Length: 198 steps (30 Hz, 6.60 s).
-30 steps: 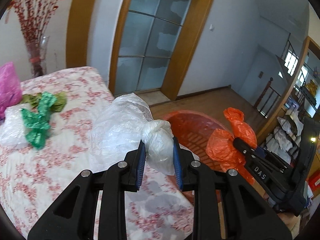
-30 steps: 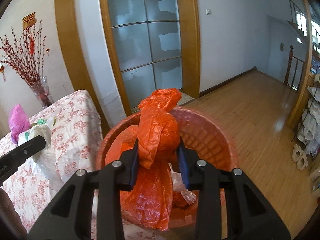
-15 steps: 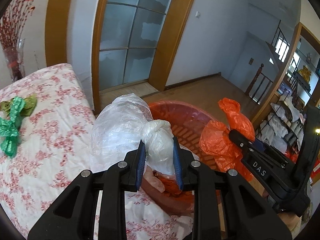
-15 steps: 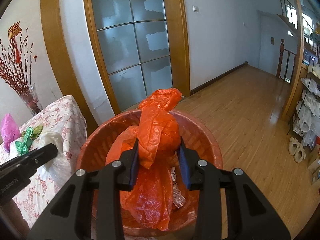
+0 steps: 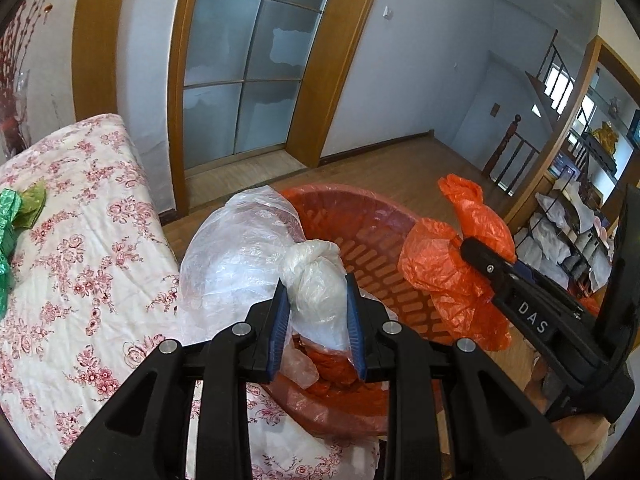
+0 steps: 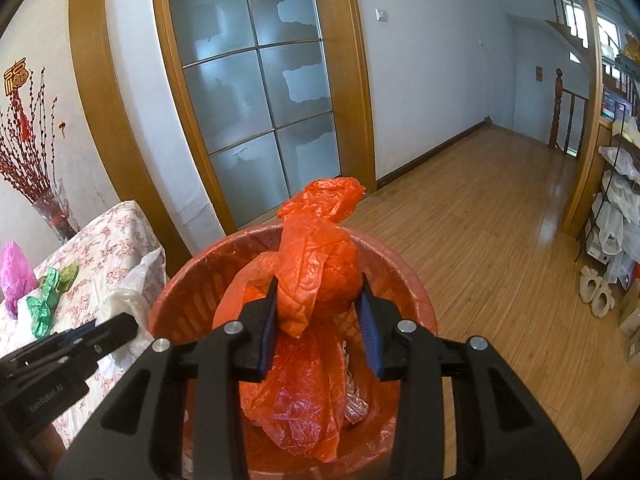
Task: Collect trash
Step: 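Open both tools to drop the white and orange bags into the wastebasket, then grasp the pink bag with the left tool while the right tool grasps the green bag, then carry the pink bag and green bag over the wastebasket with both tools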
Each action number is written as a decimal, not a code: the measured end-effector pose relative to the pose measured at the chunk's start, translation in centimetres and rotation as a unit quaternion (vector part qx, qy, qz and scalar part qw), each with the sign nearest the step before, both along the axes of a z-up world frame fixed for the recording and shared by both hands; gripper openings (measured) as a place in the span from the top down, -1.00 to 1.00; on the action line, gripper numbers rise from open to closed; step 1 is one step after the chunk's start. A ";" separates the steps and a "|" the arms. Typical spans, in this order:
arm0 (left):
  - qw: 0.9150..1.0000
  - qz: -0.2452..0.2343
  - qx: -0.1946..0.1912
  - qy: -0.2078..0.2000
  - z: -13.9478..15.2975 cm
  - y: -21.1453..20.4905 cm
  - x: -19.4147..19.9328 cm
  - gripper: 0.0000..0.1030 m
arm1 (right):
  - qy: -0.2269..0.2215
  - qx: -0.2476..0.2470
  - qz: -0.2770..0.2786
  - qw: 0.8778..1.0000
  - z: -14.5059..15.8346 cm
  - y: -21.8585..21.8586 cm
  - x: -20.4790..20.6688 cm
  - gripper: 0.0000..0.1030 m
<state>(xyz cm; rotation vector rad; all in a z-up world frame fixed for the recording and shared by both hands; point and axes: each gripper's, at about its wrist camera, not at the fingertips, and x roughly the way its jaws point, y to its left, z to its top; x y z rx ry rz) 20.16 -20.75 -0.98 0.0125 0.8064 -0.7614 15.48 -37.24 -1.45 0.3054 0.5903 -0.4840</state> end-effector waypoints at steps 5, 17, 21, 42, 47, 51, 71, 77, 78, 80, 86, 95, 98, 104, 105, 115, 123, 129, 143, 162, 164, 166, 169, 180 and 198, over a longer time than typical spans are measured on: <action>1.000 0.006 0.002 0.008 -0.5 0.2 0.2 0.14 | 0.001 -0.001 0.000 1.000 0.0 -0.1 0.1 0.06; 0.997 0.072 0.026 0.002 -0.9 4.8 1.5 -0.06 | 0.000 -0.010 0.009 1.000 0.3 0.8 0.4 -0.21; 0.995 0.091 0.035 0.000 -1.1 6.8 1.7 -0.06 | 0.002 -0.013 0.021 1.000 0.4 1.7 0.8 -0.22; 0.941 0.331 0.053 -0.043 0.7 27.8 7.5 -0.18 | 0.017 -0.019 0.166 0.986 1.0 13.5 5.9 -0.28; 0.917 0.388 0.065 -0.058 1.2 33.4 11.1 -0.28 | 0.027 -0.028 0.210 0.977 0.9 17.7 7.8 -0.29; 0.912 0.399 0.080 -0.058 0.9 35.6 14.4 -0.41 | 0.029 -0.022 0.228 0.973 0.8 19.8 9.6 -0.29; 0.943 0.325 0.077 -0.004 -2.9 37.0 21.7 0.44 | 0.058 -0.023 0.281 0.958 -0.9 25.7 14.6 -0.29; 0.941 0.329 0.075 -0.027 -2.1 37.6 18.9 0.55 | 0.054 -0.026 0.297 0.953 -0.5 27.1 14.8 -0.29; 0.940 0.333 0.072 -0.029 -1.9 37.9 18.3 0.55 | 0.053 -0.028 0.300 0.952 -0.5 27.4 14.9 -0.29; 0.936 0.344 0.071 -0.036 -1.3 39.0 16.2 0.55 | 0.051 -0.029 0.307 0.950 -0.4 28.2 15.3 -0.29; 0.918 0.385 0.083 -0.046 -0.7 41.9 11.1 0.55 | 0.051 -0.030 0.322 0.945 -0.5 30.6 17.4 -0.19; 0.907 0.416 0.060 -0.024 -1.3 44.7 7.1 0.54 | 0.079 -0.017 0.324 0.943 -2.1 33.8 22.7 0.17; 0.907 0.415 0.058 -0.024 -1.3 44.7 6.4 0.54 | 0.105 -0.010 0.319 0.942 -3.2 33.9 23.7 0.26; 0.911 0.409 0.052 -0.023 -1.3 44.1 5.5 0.54 | 0.121 0.002 0.321 0.939 -3.9 33.3 22.9 0.63; 0.911 0.408 0.052 -0.024 -1.2 43.9 5.3 0.54 | 0.119 0.001 0.321 0.940 -3.7 33.1 22.6 0.65; 0.927 0.371 0.038 -0.035 0.4 39.6 2.8 0.54 | 0.076 -0.007 0.304 0.950 -0.1 29.2 16.2 0.65; 0.941 0.333 0.029 -0.054 2.6 35.4 0.6 0.54 | 0.035 -0.012 0.278 0.960 3.5 25.4 10.5 0.65; 0.949 0.307 0.031 -0.066 3.8 32.1 -0.6 0.54 | 0.015 -0.020 0.258 0.966 4.8 23.0 7.4 0.65; 0.967 0.242 0.032 -0.071 4.7 24.6 -1.8 0.54 | -0.012 -0.020 0.203 0.979 5.7 17.4 2.3 0.65; 0.985 0.163 -0.001 -0.048 4.3 15.4 -1.4 0.54 | -0.030 -0.036 0.112 0.993 5.3 10.0 -1.0 0.65; 0.987 0.155 -0.005 -0.044 4.1 14.4 -1.2 0.54 | -0.031 -0.033 0.102 0.994 5.1 9.1 -1.2 0.65; 0.988 0.148 -0.009 -0.040 4.0 13.6 -1.0 0.54 | -0.030 -0.029 0.091 0.995 4.8 8.1 -1.5 0.65; 0.990 0.138 -0.016 -0.032 3.7 12.2 -0.7 0.54 | -0.029 -0.026 0.077 0.996 4.3 6.7 -1.7 0.65; 0.995 0.098 -0.026 -0.013 3.1 7.7 -0.6 0.54 | -0.019 -0.014 0.054 0.998 2.8 4.3 -1.3 0.64; 0.999 0.044 -0.019 0.014 1.2 2.3 0.1 0.54 | -0.010 0.004 0.025 1.000 1.2 1.8 -0.5 0.64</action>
